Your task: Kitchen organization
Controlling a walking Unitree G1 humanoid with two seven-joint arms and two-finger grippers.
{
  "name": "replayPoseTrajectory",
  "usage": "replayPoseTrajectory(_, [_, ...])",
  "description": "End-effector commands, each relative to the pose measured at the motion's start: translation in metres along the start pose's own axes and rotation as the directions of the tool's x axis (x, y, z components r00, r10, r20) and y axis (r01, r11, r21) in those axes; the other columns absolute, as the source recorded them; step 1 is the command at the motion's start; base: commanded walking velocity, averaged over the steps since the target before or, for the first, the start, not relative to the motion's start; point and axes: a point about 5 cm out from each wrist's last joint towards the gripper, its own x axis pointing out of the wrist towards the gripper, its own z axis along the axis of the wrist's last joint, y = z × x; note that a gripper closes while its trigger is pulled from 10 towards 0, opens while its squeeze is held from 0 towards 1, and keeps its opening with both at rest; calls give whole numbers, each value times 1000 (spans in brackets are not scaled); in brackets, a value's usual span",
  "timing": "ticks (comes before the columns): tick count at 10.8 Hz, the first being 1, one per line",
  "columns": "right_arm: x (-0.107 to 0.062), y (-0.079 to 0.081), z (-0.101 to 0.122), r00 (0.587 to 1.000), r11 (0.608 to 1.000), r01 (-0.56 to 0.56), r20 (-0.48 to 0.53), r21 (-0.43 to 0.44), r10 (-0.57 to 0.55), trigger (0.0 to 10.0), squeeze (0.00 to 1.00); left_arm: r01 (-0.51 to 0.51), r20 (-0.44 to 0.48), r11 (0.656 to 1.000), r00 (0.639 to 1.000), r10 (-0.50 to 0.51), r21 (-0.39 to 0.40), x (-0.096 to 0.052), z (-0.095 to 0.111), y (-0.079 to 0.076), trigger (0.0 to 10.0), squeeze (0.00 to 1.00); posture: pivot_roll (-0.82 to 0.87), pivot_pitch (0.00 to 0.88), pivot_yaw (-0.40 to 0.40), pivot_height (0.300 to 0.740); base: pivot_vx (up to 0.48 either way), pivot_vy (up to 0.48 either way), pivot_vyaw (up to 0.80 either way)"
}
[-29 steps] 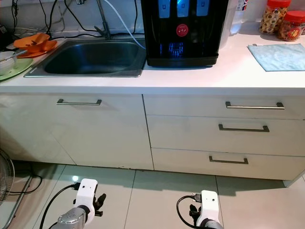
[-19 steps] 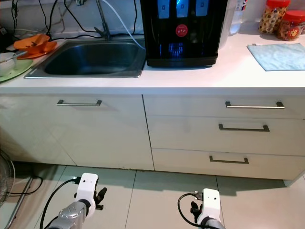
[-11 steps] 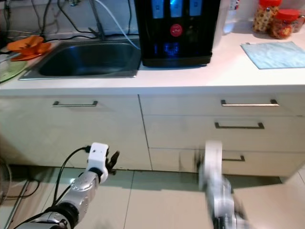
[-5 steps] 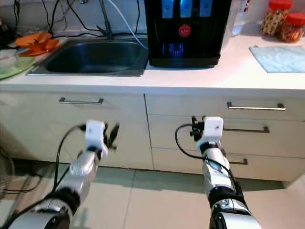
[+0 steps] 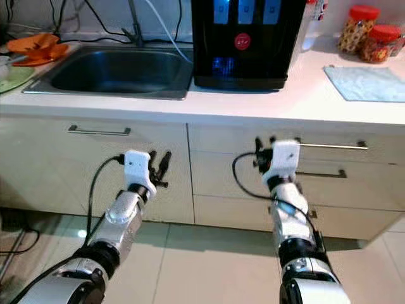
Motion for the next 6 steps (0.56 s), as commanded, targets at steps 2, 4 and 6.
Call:
replayPoseTrajectory(2, [8, 10, 13, 999, 1000, -13, 52, 18, 12, 10000, 0, -28, 141, 999, 990, 23, 34, 12, 33, 12, 10000, 0, -35, 0, 54, 740, 0, 0, 0])
replayPoseTrajectory(4, [6, 14, 12, 999, 997, 12, 45, 72, -15, 10000, 0, -37, 154, 999, 988, 31, 35, 13, 36, 14, 10000, 0, -32, 0, 63, 740, 0, 0, 0])
replayPoseTrajectory(6, [6, 15, 11, 999, 996, 24, 38, 86, -27, 10000, 0, -42, 146, 999, 988, 40, 13, 14, 36, 14, 10000, 0, -33, 0, 64, 740, 0, 0, 0])
